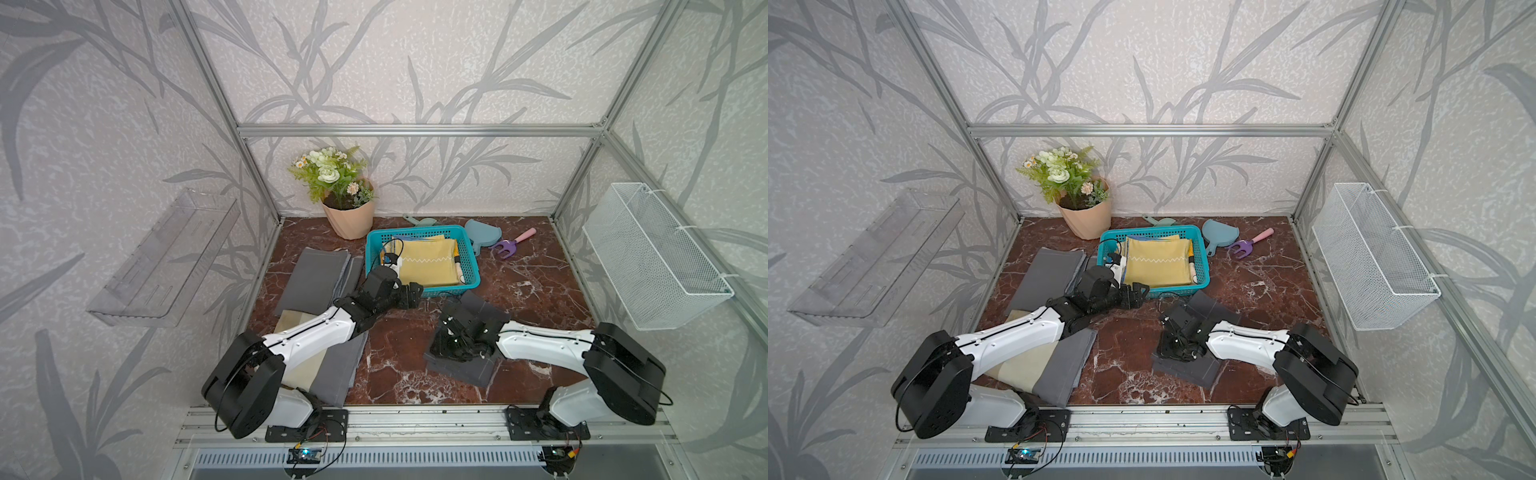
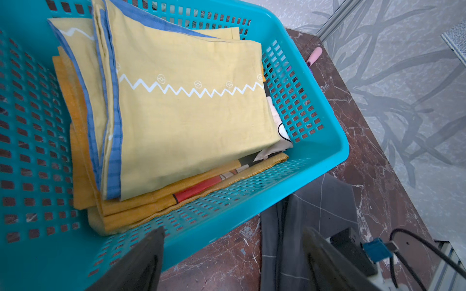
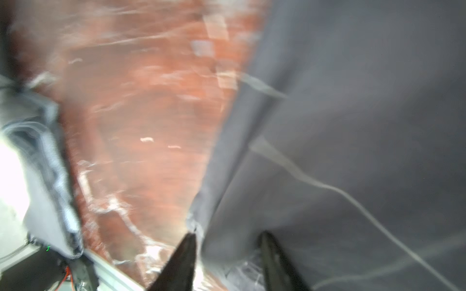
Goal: Put the folded pillowcase in the basket
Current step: Move the pillowcase to the center of the board, then pick up the pillowcase at the center of the board.
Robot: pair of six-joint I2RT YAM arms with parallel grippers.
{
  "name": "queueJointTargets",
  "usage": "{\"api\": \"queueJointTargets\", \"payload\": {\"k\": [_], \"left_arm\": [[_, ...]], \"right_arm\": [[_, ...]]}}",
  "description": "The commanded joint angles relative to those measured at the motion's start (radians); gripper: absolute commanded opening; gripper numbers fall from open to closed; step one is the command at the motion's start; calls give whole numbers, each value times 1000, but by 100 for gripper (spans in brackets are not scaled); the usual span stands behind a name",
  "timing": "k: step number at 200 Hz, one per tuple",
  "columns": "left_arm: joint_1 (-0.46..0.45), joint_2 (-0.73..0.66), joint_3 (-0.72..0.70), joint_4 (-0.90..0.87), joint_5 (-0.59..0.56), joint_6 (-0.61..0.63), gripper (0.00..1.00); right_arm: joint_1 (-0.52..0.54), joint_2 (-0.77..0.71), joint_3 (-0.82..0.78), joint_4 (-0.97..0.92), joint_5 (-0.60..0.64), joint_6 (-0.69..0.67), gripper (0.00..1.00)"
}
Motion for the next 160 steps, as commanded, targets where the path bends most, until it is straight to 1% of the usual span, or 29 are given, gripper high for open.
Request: {"api": "queueJointTargets", "payload": {"k": [1,3,13,17,31,35,43,49,59,64,66,67,71,75,76,77,78,80,86,101,114,126,135,160], "left_arm": [[-3,-52,-17,-28,-40,-1,88],[-3,-54,-19,-30,-41,-2,88],[-4,-67,-31,-36,-45,-11,89],[-4,-71,-38,-35,-42,-17,89],[-6,-87,-73,-25,-21,-45,89],[-10,-92,-84,-20,-15,-55,89],[-17,-100,-106,-6,3,-76,89],[-31,-103,-122,4,10,-92,89],[-63,-108,-143,19,9,-120,89],[-85,-108,-151,27,8,-134,89],[-92,-108,-153,30,8,-140,89],[-97,-108,-154,32,8,-143,89],[-115,-109,-159,42,7,-155,89],[-134,-107,-166,53,9,-169,89],[-139,-106,-167,56,10,-173,89],[-143,-106,-170,59,11,-176,89],[-148,-106,-172,63,11,-181,89],[-157,-105,-176,72,14,-188,89],[-181,-103,-190,101,24,-214,89],[-242,-101,-228,182,38,-276,89],[-292,-99,-251,219,20,-314,89],[-327,-94,-262,233,2,-331,89],[-339,-86,-267,240,0,-341,89],[-356,-68,-274,255,0,-347,89]], "right_arm": [[39,-14,3,76,-2,42,89],[41,-31,8,58,10,35,91],[41,-95,21,-19,60,7,93],[39,-128,32,-66,90,-10,96],[32,-249,68,-240,218,-83,97],[23,-272,74,-269,239,-100,100],[-4,-326,91,-368,281,-143,99],[-72,-360,94,-428,297,-176,99],[-182,-404,85,-500,290,-231,99],[-247,-423,74,-518,268,-252,99],[-271,-428,68,-521,259,-284,99],[-302,-433,62,-520,243,-301,99],[-337,-440,53,-519,224,-318,99],[-414,-443,38,-516,193,-342,99],[-414,-443,38,-516,193,-342,99],[-441,-443,35,-516,182,-350,99],[-441,-443,35,-516,182,-350,99],[-479,-441,31,-514,164,-360,99],[-541,-430,25,-507,133,-390,99],[-627,-372,32,-475,122,-433,99],[-665,-292,51,-435,92,-455,99],[-683,-210,76,-408,91,-467,100],[-695,-148,108,-411,93,-481,100],[-729,-16,137,-373,88,-503,96]]}}
